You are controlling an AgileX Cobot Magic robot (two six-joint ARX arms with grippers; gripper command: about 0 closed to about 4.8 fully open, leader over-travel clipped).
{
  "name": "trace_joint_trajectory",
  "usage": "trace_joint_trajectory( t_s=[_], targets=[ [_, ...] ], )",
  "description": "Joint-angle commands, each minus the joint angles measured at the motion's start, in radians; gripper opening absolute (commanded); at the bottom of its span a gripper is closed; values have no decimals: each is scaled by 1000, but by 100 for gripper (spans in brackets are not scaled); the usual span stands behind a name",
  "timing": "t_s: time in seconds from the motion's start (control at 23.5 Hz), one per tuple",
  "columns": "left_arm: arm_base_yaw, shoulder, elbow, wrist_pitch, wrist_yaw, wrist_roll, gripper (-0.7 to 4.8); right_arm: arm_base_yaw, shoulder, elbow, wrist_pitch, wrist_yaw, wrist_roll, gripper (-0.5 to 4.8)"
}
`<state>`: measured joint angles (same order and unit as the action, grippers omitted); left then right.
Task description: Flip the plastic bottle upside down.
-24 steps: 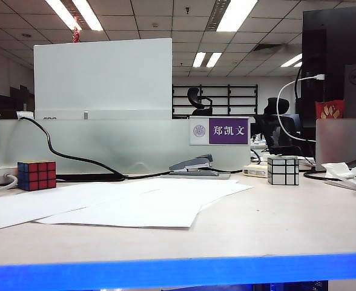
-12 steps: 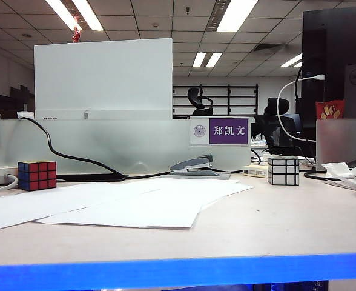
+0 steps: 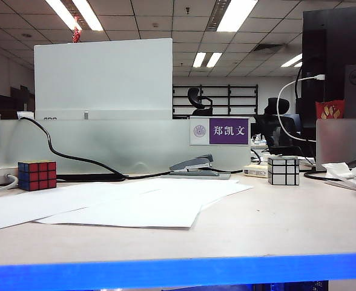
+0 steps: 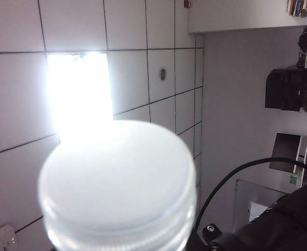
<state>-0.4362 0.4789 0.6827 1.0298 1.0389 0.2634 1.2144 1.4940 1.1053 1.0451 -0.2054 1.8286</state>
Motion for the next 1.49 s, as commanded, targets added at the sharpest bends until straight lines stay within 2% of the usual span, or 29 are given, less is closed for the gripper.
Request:
trace_joint_trajectory(
  t_s=[0.04,0.13,0.17,0.21,0.38,0.42,0.55,0.68,0.76,0.81,0.85,0.89,0.98,1.06,1.23,1.32,1.49],
  targets=[
    [0,2,4,-1,-48,22,456,1,-4,8,21,-3,1,-7],
    [0,2,4,-3,-73,38,450,1,-4,8,21,-3,1,-7],
    [0,2,4,-4,-78,42,423,1,-4,8,21,-3,1,-7],
    [0,2,4,-3,-78,45,385,1,-4,8,21,-3,1,-7],
    [0,2,3,-5,-84,52,172,1,-4,8,21,-3,1,-7],
    [0,3,3,-5,-91,52,149,1,-4,8,21,-3,1,-7],
    [0,11,3,-13,-117,63,138,1,-4,8,21,-3,1,-7],
    [0,15,4,-19,-131,67,60,1,-4,8,21,-4,1,-7],
    [0,17,4,-18,-145,71,48,1,-4,8,22,-4,0,1],
    [0,17,4,-16,-151,71,46,0,-4,8,22,-3,0,26],
    [0,17,4,-9,-162,70,37,0,-4,8,23,-3,-4,73],
    [0,17,4,-3,-174,70,3,0,-4,8,26,-3,-19,164],
    [0,17,4,0,-187,70,-6,0,-4,8,39,-3,-45,312],
    [0,17,4,-5,-190,70,-6,-2,-4,8,58,-2,-65,389],
    [0,16,4,-16,-194,68,-6,-22,-4,8,100,1,-88,419],
    [0,13,4,-19,-211,59,-6,-40,-4,8,112,0,-110,479],
    [0,13,4,-23,-240,59,-6,-102,-4,8,171,-9,-137,479]
  ],
)
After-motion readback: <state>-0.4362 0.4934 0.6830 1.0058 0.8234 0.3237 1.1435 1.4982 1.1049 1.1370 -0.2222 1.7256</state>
